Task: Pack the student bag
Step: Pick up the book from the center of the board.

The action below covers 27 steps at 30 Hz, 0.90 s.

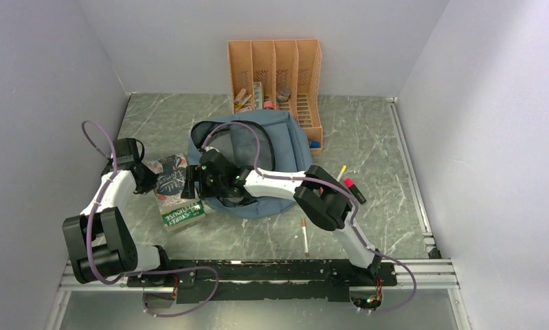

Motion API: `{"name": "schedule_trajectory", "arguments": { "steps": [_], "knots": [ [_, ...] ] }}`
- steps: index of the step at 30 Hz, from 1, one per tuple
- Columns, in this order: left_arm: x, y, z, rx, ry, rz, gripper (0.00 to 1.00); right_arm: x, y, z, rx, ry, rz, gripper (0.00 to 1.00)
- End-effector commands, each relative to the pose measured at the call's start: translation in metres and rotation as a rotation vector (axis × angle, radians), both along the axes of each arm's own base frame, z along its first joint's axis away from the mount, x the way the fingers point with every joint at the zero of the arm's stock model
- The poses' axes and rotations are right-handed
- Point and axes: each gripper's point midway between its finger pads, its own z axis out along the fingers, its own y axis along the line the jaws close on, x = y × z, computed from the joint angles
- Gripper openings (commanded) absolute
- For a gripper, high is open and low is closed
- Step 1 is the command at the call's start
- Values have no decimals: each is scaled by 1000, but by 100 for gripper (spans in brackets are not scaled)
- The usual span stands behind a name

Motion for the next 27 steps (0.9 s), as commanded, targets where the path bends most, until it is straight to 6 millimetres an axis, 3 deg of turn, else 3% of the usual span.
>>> {"name": "schedule_trajectory", "arguments": {
  "steps": [1,10,18,27],
  "knots": [
    [-36,-5,-39,-30,166,0,5,4,-9,-35,-83,43,-42,81],
    [-37,-6,-42,-38,169,-11,5,13,-4,-50,-36,124,-53,82],
    [-32,-14,-44,-72,155,-53,5,14,11,-24,92,107,-8,72],
    [-30,-16,-42,-77,136,-66,5,14,12,10,173,56,9,62]
  ]
}}
